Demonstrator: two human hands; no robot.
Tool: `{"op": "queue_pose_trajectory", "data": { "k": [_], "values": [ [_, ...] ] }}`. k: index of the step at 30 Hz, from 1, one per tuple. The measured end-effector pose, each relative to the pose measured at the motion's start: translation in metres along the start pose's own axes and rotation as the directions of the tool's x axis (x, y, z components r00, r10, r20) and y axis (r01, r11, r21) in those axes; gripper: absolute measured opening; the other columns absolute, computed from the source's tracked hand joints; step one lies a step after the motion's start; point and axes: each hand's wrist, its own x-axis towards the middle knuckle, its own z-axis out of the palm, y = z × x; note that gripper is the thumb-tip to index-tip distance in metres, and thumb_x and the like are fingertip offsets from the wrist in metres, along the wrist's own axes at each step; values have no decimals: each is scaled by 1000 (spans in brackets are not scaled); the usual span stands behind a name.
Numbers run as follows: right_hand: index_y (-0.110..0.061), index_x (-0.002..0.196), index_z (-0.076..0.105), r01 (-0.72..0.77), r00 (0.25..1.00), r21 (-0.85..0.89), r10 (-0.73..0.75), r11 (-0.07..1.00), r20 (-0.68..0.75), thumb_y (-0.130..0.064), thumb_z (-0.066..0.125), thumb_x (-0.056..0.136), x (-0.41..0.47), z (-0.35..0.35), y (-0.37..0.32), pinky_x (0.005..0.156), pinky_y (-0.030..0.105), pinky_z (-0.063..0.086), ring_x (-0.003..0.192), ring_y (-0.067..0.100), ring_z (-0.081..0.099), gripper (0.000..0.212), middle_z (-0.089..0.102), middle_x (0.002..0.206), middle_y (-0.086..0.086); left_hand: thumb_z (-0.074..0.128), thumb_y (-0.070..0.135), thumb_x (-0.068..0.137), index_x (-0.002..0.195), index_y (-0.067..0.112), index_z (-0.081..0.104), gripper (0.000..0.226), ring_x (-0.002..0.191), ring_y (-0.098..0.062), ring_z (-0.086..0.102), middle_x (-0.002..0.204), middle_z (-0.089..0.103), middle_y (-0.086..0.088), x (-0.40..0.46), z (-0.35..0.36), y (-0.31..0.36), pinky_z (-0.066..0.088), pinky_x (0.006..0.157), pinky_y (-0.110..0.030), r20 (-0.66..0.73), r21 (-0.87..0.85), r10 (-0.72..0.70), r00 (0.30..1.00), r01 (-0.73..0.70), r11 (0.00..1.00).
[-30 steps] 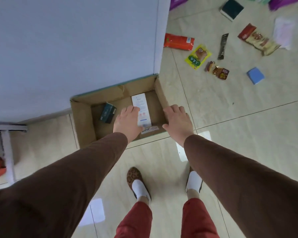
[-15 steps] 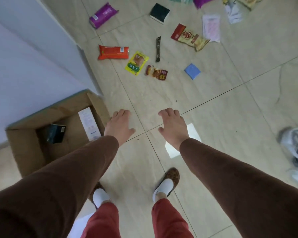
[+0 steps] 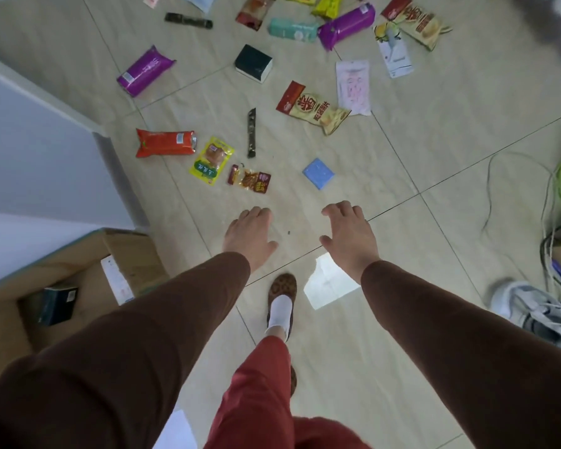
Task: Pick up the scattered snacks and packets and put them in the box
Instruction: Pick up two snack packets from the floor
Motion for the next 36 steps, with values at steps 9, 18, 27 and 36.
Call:
{"op": "queue_pose_trajectory", "data": {
  "k": [9, 18, 27, 36],
  "values": [
    [-16, 133, 52, -37, 999, 42, 36, 998, 18, -18, 70, 85, 97, -70, 94, 91, 39, 47, 114, 26, 46, 51, 49, 128, 3, 72, 36, 83, 123, 17, 52, 49, 116, -25, 51, 120, 55, -4, 125, -24, 86, 45, 92, -39, 26, 15, 5, 1000, -5, 1000],
    [-17, 132, 53, 47, 999, 52, -48, 998, 26, -17, 69, 85, 205, -144, 211, 93, 39, 47, 116, 27, 46, 50, 50, 128, 4, 71, 36, 85, 123, 15, 52, 48, 113, -26, 52, 120, 55, -5, 240, -31, 199, 46, 91, -41, 12, -86, -124, 992, 125, 988],
    [-15, 132, 52, 98, 993, -5, -98, 995, 59, -17, 67, 84, 314, -206, 281, 91, 42, 47, 116, 30, 46, 51, 52, 127, 7, 70, 34, 86, 129, 16, 50, 50, 118, -24, 49, 126, 53, -4, 331, -47, 260, 44, 97, -39, 19, -180, -250, 968, 249, 952],
    [-15, 140, 47, 107, 992, -37, -104, 994, 76, -21, 67, 88, 449, -243, 305, 96, 41, 45, 120, 30, 45, 56, 50, 132, 8, 70, 34, 86, 131, 14, 48, 54, 120, -26, 48, 128, 50, -6, 450, -72, 269, 44, 97, -41, 46, -218, -293, 955, 296, 930]
  ]
}}
